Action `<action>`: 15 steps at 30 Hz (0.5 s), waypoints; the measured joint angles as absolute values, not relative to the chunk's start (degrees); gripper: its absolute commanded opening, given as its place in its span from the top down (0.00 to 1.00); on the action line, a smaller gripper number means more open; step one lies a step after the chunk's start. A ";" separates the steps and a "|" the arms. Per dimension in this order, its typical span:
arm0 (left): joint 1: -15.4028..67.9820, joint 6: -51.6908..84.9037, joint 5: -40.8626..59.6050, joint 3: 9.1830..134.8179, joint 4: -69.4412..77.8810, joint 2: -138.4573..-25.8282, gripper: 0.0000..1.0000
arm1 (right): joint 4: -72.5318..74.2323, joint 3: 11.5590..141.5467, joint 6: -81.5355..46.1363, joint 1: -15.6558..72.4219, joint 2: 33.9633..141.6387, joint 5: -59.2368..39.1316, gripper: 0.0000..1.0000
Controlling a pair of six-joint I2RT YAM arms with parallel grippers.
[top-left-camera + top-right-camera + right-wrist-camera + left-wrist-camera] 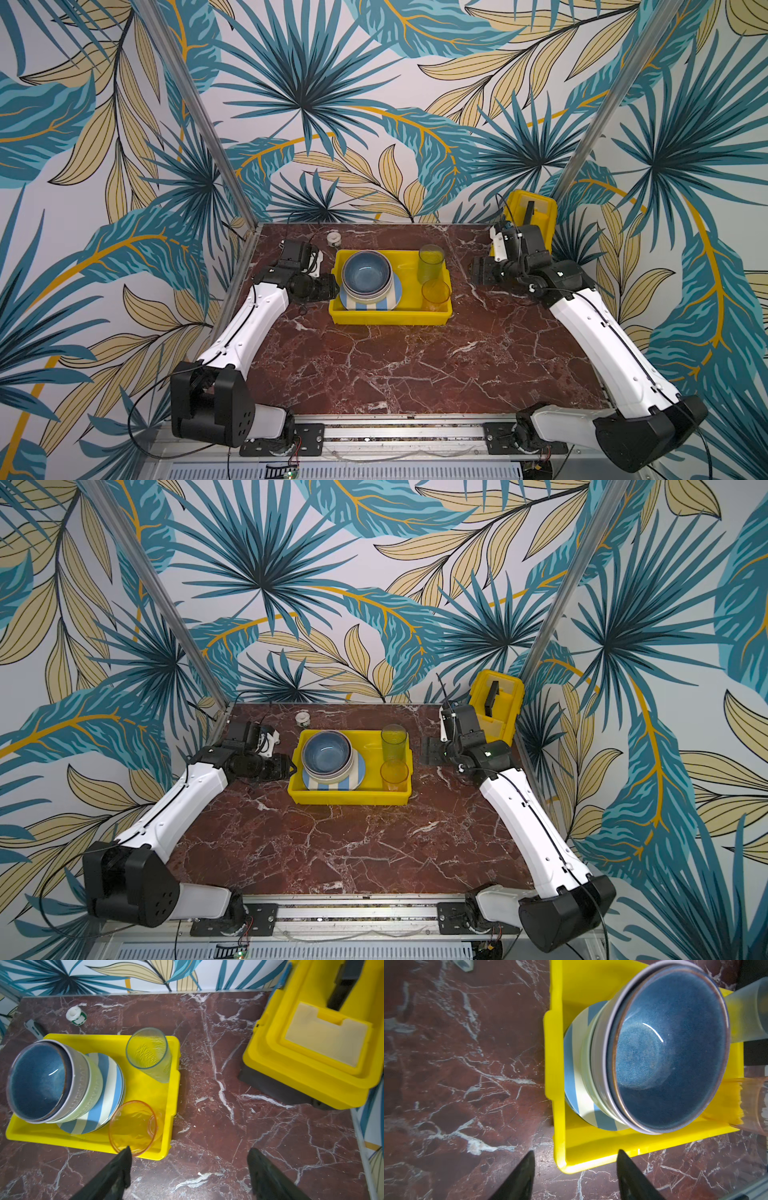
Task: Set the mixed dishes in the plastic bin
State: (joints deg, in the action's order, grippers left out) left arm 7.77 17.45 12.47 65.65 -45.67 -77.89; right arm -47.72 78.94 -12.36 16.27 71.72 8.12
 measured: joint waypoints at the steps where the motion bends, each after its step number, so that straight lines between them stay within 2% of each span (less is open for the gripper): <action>1: 7.66 17.56 11.29 64.95 -45.82 -76.69 0.26 | -46.83 77.30 -12.27 15.20 70.30 8.78 0.00; 6: 7.25 18.13 4.67 63.35 -45.60 -71.11 0.12 | -41.34 69.01 -12.23 10.63 64.58 11.16 0.00; 15: 7.01 18.87 -10.24 53.06 -31.73 -68.29 0.00 | -25.02 50.50 -10.31 4.62 62.65 16.34 0.00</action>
State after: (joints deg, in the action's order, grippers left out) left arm 7.01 18.87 -10.24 53.06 -31.73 -68.29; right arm -25.02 50.50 -10.31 4.62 62.65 16.34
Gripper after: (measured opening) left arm 0.987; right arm 0.994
